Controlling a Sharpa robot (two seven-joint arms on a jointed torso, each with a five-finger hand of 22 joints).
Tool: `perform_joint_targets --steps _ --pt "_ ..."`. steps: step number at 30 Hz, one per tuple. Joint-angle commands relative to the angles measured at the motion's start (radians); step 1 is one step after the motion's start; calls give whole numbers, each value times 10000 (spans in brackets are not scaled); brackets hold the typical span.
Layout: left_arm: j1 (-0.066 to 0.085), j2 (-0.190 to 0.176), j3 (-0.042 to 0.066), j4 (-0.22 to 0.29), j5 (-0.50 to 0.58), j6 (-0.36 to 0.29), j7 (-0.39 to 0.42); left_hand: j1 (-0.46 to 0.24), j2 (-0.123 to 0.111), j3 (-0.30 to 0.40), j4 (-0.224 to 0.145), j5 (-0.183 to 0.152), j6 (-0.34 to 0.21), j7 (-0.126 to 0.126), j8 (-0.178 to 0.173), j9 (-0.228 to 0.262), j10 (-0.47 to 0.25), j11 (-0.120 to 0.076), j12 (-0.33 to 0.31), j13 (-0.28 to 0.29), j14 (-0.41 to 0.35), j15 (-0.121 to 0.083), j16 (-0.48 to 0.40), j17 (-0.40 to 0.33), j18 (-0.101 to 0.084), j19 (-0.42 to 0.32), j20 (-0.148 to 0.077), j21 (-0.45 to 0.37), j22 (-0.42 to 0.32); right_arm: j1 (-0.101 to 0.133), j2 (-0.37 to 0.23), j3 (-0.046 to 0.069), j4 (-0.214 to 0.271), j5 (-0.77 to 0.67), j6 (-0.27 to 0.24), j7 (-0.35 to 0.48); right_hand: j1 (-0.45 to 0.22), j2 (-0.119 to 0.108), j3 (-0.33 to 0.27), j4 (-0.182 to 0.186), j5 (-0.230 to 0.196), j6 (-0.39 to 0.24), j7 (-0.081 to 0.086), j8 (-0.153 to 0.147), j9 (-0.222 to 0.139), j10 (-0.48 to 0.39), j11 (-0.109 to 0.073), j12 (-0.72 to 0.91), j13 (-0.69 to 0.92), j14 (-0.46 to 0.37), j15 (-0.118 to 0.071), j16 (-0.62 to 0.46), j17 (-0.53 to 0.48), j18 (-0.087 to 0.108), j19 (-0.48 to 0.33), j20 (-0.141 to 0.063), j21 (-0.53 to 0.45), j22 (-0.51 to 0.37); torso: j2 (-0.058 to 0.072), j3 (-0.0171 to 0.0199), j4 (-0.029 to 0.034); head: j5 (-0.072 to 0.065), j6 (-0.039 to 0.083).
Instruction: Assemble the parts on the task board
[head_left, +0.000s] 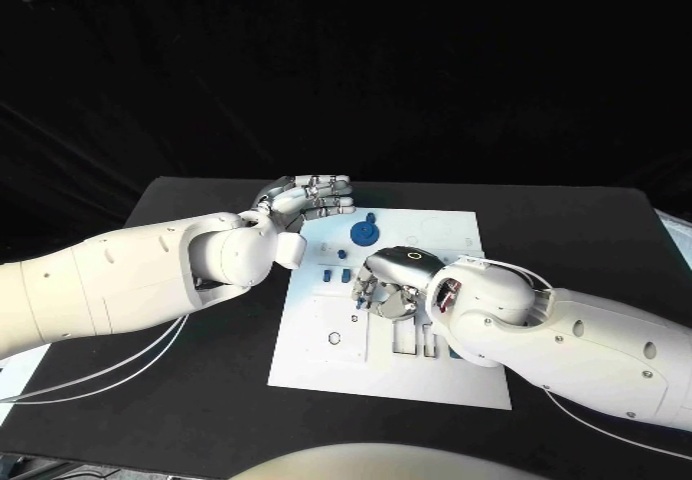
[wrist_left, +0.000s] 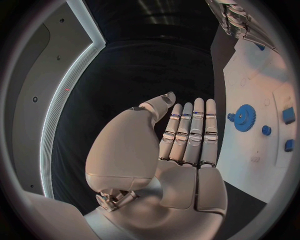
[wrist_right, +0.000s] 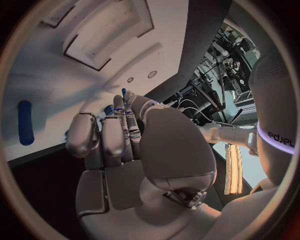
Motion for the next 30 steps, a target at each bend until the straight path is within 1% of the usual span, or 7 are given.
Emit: perform_joint_targets --steps 1,4,6,12,21,26,30 --pt "-2 37 6 3 14 208 56 15 98 -70 -8 62 76 -36 63 8 62 -17 73 -3 90 24 -44 -19 204 91 -3 6 -21 -49 71 -12 -1 1 249 149 -9 30 9 -63 58 27 65 -10 17 -18 66 -40 -2 335 19 49 5 -136 51 1 49 16 4 10 2 26 -20" --pt "-2 51 6 -5 14 221 53 15 101 -69 -9 61 83 -39 69 8 75 -22 81 -3 112 18 -47 -24 204 109 -9 11 -31 -73 108 -16 -11 -11 264 149 -9 30 9 -63 58 27 65 -10 17 -18 66 -40 -2 335 19 49 5 -136 51 1 49 16 0 17 9 31 -31" --pt "-3 58 6 -12 14 223 49 14 101 -69 -9 60 88 -40 74 8 84 -25 85 -4 128 14 -51 -29 203 121 -13 14 -39 -83 118 -18 -14 -15 292 148 -11 35 10 -67 67 23 67 -12 18 -20 68 -45 -2 334 21 48 1 -136 50 2 49 15 1 12 13 45 -56" --pt "-4 62 5 -27 14 230 35 6 99 -73 -6 61 96 -33 82 8 98 -26 93 -5 155 8 -59 -37 202 143 -21 19 -55 -95 114 -22 -35 2 451 133 -12 38 11 -69 73 22 69 -14 18 -21 69 -48 -1 334 22 46 -3 -135 48 3 49 13 10 1 -6 93 -89" --pt "-5 65 5 -29 14 195 47 -1 103 -74 -2 66 103 -25 89 8 111 -26 99 -5 181 3 -66 -44 202 163 -28 23 -68 -110 181 -36 -125 64 842 123 -18 41 9 -72 81 20 71 -15 20 -20 71 -53 0 332 24 40 -14 -131 36 5 38 -5 6 0 7 92 -110" --pt "-5 61 6 -27 14 185 52 -1 103 -74 -2 66 103 -25 89 8 111 -26 99 -5 181 3 -66 -44 202 163 -28 23 -68 -127 221 -48 -180 66 936 121 -23 40 6 -74 86 18 72 -16 21 -22 73 -57 0 331 26 41 -13 -133 41 6 44 4 5 6 5 101 -140" --pt "-5 59 6 -26 14 188 45 -8 102 -76 2 69 105 -18 92 7 117 -24 102 -6 195 0 -70 -48 201 174 -31 26 -77 -137 236 -54 -186 67 973 129 -23 40 6 -74 86 18 72 -16 21 -22 73 -57 0 331 26 42 -13 -133 42 6 44 4 7 2 5 101 -157"
